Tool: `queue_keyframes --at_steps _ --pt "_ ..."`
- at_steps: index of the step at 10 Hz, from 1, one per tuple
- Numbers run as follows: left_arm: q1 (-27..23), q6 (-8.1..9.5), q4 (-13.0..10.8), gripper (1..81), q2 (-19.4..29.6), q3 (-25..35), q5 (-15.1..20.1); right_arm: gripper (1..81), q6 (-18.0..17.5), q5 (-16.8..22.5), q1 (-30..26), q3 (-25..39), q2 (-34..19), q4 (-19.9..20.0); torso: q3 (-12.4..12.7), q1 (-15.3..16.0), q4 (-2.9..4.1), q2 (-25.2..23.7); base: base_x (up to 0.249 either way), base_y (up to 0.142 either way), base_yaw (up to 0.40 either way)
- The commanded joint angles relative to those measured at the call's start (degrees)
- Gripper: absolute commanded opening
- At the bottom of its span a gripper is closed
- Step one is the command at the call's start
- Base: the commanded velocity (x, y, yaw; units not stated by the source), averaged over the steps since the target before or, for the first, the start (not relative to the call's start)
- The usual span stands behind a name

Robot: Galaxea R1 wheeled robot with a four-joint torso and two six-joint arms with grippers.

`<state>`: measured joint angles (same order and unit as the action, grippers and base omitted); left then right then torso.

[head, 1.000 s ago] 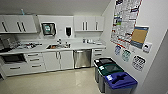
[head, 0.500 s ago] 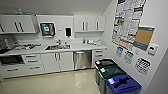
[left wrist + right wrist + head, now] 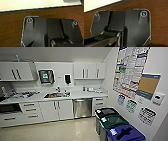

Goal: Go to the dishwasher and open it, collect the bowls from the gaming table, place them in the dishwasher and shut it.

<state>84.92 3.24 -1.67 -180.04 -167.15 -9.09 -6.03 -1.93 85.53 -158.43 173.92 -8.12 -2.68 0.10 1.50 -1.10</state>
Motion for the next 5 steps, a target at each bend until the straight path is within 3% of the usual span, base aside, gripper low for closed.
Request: queue_keyframes --at_steps 1,5 --pt "-2.87 0.19 0.35 81.1 0.12 -0.29 2.33 81.1 -0.12 2.63 -3.03 0.06 0.05 0.21 0.0 0.0 0.0 0.0 0.148 0.077 0.0" --pt "-2.96 0.19 0.35 81.1 0.03 -0.29 2.41 81.1 -0.12 2.72 -3.29 0.06 0.05 0.12 0.0 -0.02 0.0 0.0 0.148 0.077 0.0"
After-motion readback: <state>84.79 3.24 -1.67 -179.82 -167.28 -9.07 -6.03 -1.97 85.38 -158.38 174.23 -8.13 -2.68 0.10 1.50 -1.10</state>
